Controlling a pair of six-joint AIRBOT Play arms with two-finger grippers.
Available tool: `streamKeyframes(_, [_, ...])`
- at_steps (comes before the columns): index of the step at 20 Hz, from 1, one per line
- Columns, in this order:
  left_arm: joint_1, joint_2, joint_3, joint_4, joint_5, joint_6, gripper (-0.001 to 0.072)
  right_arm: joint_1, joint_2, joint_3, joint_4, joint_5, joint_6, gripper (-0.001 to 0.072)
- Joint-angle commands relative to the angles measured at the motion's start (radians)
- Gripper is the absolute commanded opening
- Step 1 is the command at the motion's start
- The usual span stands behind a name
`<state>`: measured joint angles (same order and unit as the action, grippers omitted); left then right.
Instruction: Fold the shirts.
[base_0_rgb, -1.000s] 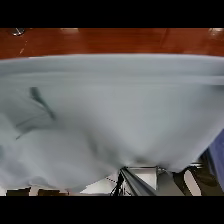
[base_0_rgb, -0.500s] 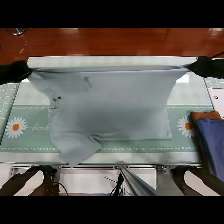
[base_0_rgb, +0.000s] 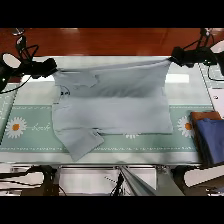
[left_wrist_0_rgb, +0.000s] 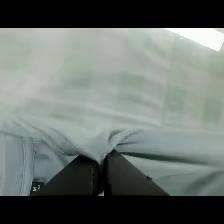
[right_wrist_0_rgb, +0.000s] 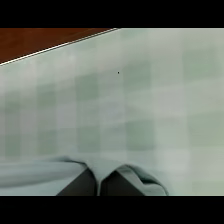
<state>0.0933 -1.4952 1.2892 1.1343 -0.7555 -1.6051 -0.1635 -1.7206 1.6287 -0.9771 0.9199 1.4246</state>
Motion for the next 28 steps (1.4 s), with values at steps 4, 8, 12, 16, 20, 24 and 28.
streamKeyframes(4, [0.059,-0.045,0.052,-0.009,-0.241,-0.037,0.0027,-0.042,-0.092,0.104,-0.066,0.234,-0.045,0.0025])
streamKeyframes(8, [0.044,-0.055,0.000,-0.008,-0.457,0.154,0.0027,-0.089,-0.082,0.075,-0.081,0.448,-0.095,0.0025])
streamKeyframes(12, [0.033,-0.103,-0.106,-0.009,-0.422,0.154,0.0028,-0.072,-0.082,-0.086,-0.056,0.376,-0.103,0.0025])
streamKeyframes(16, [0.047,-0.117,-0.071,0.003,-0.522,0.147,0.0689,-0.068,-0.076,-0.130,-0.055,0.368,-0.068,0.0618])
streamKeyframes(20, [0.136,-0.037,-0.040,0.154,-0.699,0.069,0.0704,-0.177,0.029,-0.123,-0.275,0.461,0.004,0.0617])
streamKeyframes(24, [0.279,0.172,-0.322,0.175,-0.682,0.059,0.0704,-0.313,0.280,-0.478,-0.216,0.241,-0.053,0.0617])
streamKeyframes(28, [0.431,0.372,-0.662,-0.023,-0.589,0.130,0.0703,-0.331,0.550,-0.909,0.140,0.066,-0.214,0.0617])
